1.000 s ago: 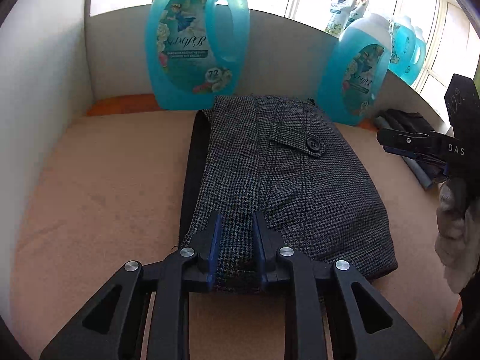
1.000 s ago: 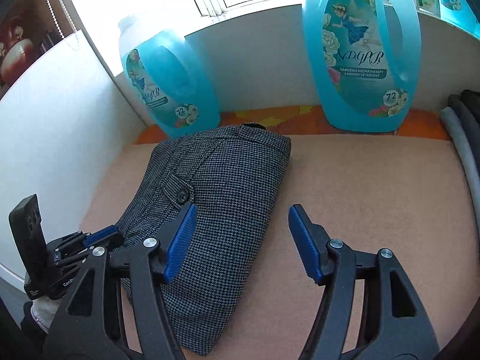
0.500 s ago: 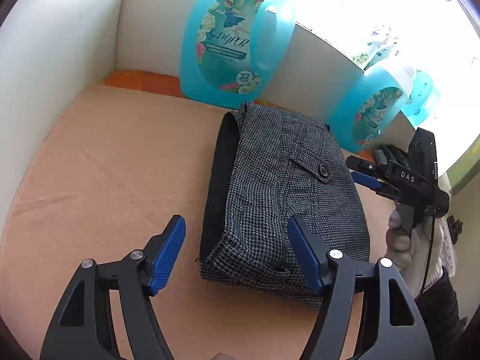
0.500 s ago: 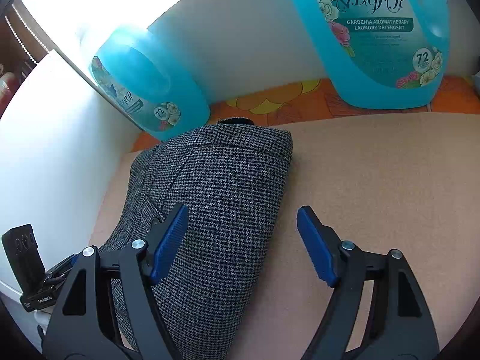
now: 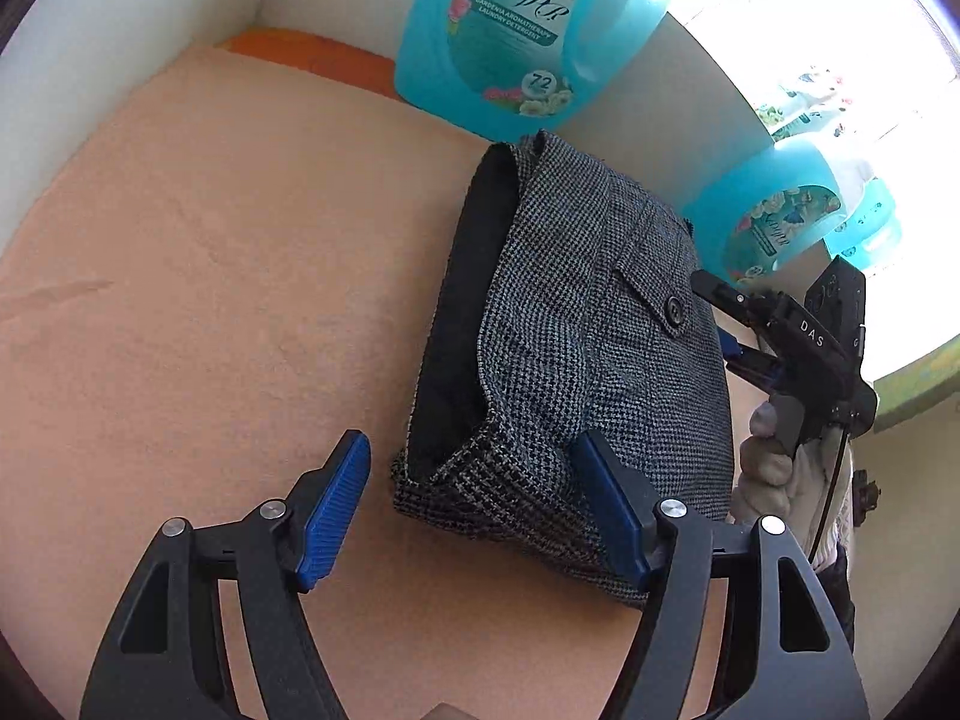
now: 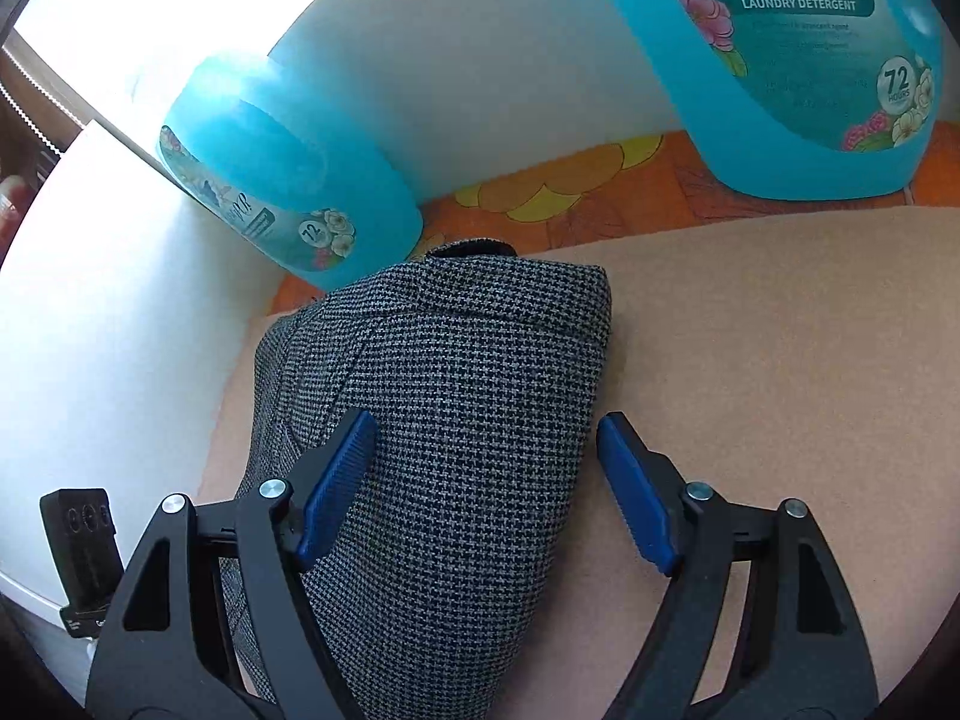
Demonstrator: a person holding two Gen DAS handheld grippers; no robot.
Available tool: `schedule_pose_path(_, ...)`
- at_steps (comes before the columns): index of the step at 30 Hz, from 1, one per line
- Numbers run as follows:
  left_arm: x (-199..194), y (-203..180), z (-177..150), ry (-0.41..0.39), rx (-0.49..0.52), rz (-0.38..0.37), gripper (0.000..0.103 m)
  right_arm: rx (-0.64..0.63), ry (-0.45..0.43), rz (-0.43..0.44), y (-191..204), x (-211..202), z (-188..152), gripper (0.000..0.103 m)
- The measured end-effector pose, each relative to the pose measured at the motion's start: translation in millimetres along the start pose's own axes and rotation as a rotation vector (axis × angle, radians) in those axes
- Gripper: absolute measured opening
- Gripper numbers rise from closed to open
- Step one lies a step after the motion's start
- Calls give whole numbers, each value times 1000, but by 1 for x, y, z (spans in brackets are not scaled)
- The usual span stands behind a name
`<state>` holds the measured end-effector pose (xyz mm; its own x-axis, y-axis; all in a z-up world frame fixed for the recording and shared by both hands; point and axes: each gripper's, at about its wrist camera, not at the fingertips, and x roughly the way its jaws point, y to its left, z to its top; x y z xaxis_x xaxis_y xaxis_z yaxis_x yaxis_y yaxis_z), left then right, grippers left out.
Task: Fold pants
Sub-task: 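Close the left and right grippers on the folded pants' edge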
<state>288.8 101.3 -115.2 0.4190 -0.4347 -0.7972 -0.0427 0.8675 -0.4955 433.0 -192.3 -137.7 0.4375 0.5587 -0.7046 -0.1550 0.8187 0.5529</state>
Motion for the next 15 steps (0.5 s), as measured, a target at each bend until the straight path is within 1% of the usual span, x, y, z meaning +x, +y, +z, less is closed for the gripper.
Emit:
schedule_pose_path(1,5,0,-1,12,-7,-3,70,0,-1,2,0,2,1,79)
schedule_pose_path(2,5,-1,-2,-16,4,-6,72,0,-1,4,1,3,1,79)
schedule_pose_path(7,9,-10,-5,-66,27,1,72,12,0,25,0,13,3,79)
schedule_pose_path(8,11,-13,-6,-72,39,3,72,17,-5,35,0,14,3,81)
schedule_pose_path(12,18,-27,-9,-99,96,40,72,-5,-6,40,7,21,5,82)
schedule_pose_path(14,19,-28,-10,-107,103,41,67,-25,-7,36,12,22,5,80)
schedule_pose_path(15,20,-29,-10,-108,101,36,60,-30,-9,38,13,23,4,77)
